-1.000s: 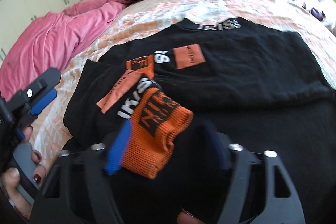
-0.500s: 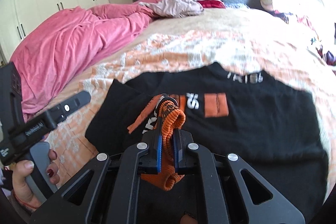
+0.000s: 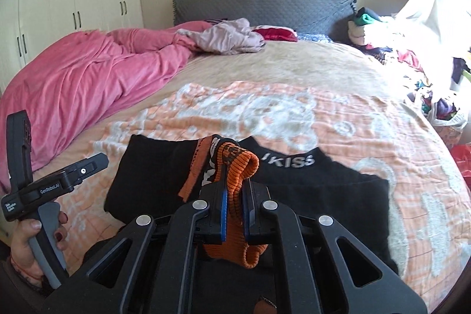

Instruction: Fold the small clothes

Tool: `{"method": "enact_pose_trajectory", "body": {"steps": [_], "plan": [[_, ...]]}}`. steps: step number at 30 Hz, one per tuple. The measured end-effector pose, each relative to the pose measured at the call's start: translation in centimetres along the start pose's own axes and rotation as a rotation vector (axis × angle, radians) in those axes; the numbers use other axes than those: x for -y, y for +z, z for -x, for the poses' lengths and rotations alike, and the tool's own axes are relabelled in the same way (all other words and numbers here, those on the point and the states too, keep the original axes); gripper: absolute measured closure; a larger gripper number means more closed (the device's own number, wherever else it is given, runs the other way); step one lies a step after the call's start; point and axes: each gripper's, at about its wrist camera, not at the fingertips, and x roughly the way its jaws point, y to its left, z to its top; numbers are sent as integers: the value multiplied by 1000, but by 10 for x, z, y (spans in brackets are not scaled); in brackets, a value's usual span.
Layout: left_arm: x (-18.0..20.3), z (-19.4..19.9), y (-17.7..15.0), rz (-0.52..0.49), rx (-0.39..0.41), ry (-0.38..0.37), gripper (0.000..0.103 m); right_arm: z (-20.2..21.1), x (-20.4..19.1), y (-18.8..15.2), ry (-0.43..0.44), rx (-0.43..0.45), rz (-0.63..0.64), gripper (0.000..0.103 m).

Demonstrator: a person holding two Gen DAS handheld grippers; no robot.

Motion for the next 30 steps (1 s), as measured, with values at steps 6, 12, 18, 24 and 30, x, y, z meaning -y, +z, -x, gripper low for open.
{"method": "enact_pose_trajectory", "body": {"steps": [6, 12, 18, 24, 30], "plan": [[28, -15, 16, -43, -8, -55, 10, 7, 35, 2, -60, 15, -33, 97], [43, -33, 24, -65, -32, -83, 10, 9, 62, -4, -105, 11, -69, 97], [38, -44, 21, -67, -61, -79, 10, 6, 80, -12, -131, 1, -86, 97], [48, -54, 10, -122, -97, -84, 10, 1, 91, -23, -152, -23, -100, 97], [55, -66, -1, -167, -140, -80, 10, -5, 104, -39, -168, -55, -136, 97]]}}
